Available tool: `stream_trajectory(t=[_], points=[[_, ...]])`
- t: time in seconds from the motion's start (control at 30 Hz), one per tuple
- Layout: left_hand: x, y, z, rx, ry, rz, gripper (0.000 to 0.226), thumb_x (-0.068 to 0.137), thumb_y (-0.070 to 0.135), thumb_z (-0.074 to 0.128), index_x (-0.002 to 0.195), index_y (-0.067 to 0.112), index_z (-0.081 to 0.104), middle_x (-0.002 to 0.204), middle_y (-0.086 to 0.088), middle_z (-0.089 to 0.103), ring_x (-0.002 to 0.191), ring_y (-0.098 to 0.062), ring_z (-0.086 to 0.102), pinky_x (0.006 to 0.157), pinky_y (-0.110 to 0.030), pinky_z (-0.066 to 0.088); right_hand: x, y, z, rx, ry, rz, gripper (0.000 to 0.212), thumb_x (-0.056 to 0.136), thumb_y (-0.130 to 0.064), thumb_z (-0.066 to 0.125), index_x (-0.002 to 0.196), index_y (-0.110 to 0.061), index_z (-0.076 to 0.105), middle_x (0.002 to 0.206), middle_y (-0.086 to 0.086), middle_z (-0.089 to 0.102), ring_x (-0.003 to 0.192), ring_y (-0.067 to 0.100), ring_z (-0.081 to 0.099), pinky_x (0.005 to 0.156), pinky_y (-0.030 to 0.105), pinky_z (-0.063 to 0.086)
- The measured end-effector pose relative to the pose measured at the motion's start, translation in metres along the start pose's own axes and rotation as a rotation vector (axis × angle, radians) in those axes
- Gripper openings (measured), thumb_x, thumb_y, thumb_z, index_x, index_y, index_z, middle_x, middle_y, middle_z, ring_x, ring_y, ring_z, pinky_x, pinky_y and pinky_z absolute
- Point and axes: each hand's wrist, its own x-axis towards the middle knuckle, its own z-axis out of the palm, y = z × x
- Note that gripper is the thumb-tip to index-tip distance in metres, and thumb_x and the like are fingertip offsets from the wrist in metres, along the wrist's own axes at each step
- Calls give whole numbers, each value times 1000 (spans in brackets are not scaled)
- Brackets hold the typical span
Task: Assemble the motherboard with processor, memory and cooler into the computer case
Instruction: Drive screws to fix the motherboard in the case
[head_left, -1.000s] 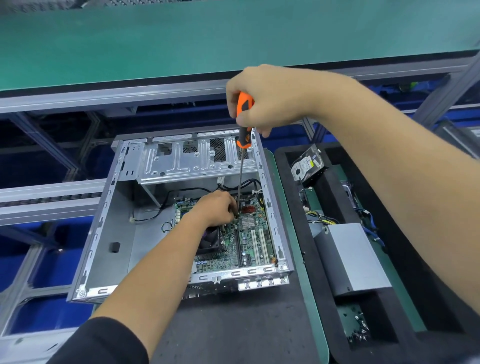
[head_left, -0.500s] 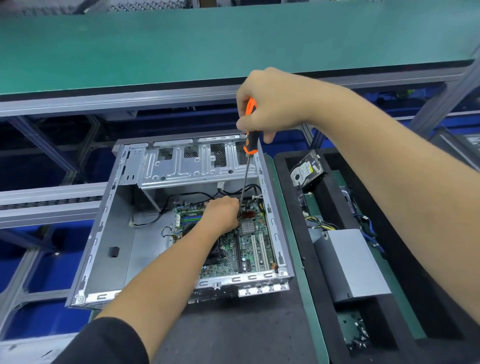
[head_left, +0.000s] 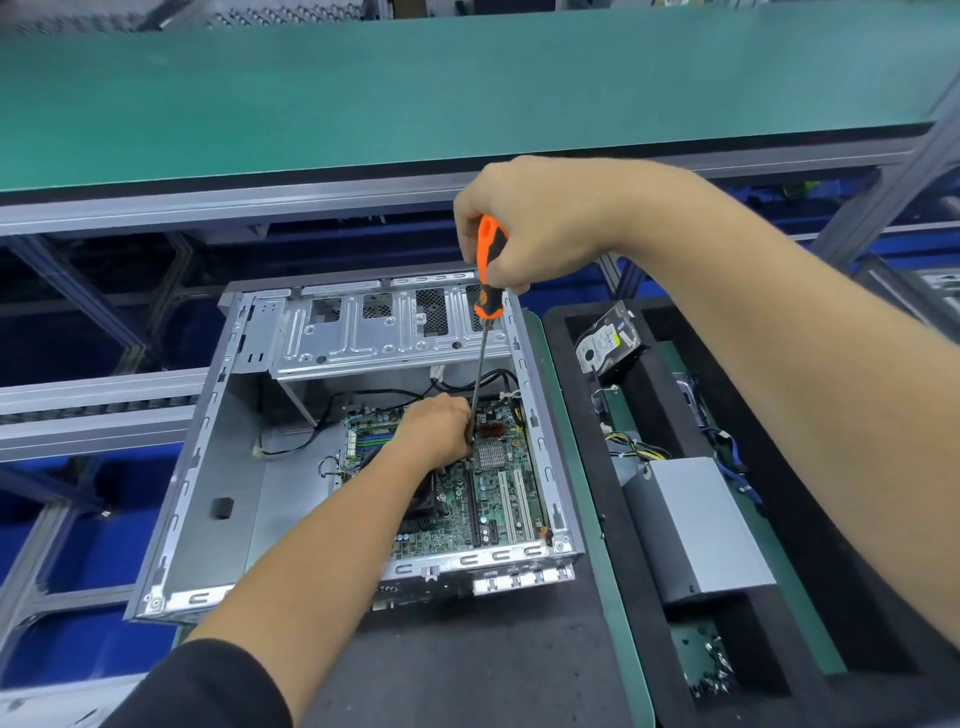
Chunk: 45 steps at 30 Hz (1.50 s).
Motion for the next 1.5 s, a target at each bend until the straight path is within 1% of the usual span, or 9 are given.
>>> stream_trajectory(t=[0.27, 0.43, 0.67, 0.83, 0.93, 1.07, 1.2, 1.4, 1.5], points=[[-1, 0, -1, -38, 1, -12, 24, 85, 22, 61, 109, 19, 62, 111, -1, 61, 98, -24, 59, 82, -36, 52, 10, -12, 12, -83, 144, 3, 33, 90, -42, 56, 77, -12, 51, 34, -3, 53, 34, 13, 54, 47, 25, 42], [-2, -1, 0, -34, 5, 4, 22, 85, 25, 61, 107, 20, 62, 109, 0, 62, 96, -23, 59, 76, -33, 50, 1, -9, -6, 0, -88, -43, 15, 92, -24, 54, 106, -18, 53, 88, 0, 64, 57, 13, 64, 53, 28, 42], [-2, -11, 0, -330, -4, -20, 16, 75, 31, 76, 84, 19, 71, 92, 5, 66, 81, -16, 64, 73, -33, 56, 5, -14, 6, -211, 163, -13, 40, 95, -40, 49, 68, -11, 49, 61, 1, 46, 53, 18, 44, 49, 27, 29], [-9, -16, -5, -539, -4, -2, 8, 73, 6, 70, 76, 12, 73, 69, 8, 62, 62, -12, 54, 59, -25, 49, 0, -12, -4, -126, -71, -95, 13, 91, -21, 52, 103, -19, 53, 95, -2, 56, 69, 18, 58, 57, 31, 42], [-11, -17, -8, -566, 7, -8, 13, 76, 4, 64, 73, 14, 73, 71, 9, 60, 59, -6, 51, 53, -17, 38, 2, -12, -1, -121, 53, -177, 2, 91, -22, 58, 92, -21, 58, 78, -13, 51, 70, 10, 51, 56, 28, 35], [-12, -19, -8, -562, 22, -52, 23, 78, 4, 59, 66, 22, 66, 74, 8, 63, 67, -7, 55, 58, -20, 43, 10, -16, 10, -222, 170, -38, 43, 95, -45, 46, 68, -13, 47, 66, 3, 46, 60, 24, 46, 51, 30, 29], [-12, -19, -7, -539, 16, -70, 17, 80, 6, 58, 70, 15, 67, 84, -1, 69, 83, -19, 62, 76, -34, 54, 3, -11, -4, -79, -78, -75, 17, 92, -26, 48, 104, -17, 56, 90, -3, 57, 63, 20, 62, 54, 31, 41], [-11, -20, -7, -502, -1, -54, 14, 80, 8, 57, 72, 15, 66, 83, -1, 68, 81, -23, 61, 76, -38, 55, 10, -13, 10, -216, 170, -49, 41, 97, -42, 45, 73, -11, 56, 72, 6, 54, 76, 33, 54, 55, 32, 36], [-11, -19, -6, -501, -4, -60, 13, 80, 8, 57, 73, 15, 66, 84, -1, 68, 82, -23, 62, 76, -39, 55, 8, -9, 3, -217, 26, -81, 28, 95, -31, 44, 101, -10, 61, 107, 7, 56, 87, 35, 59, 73, 44, 50]])
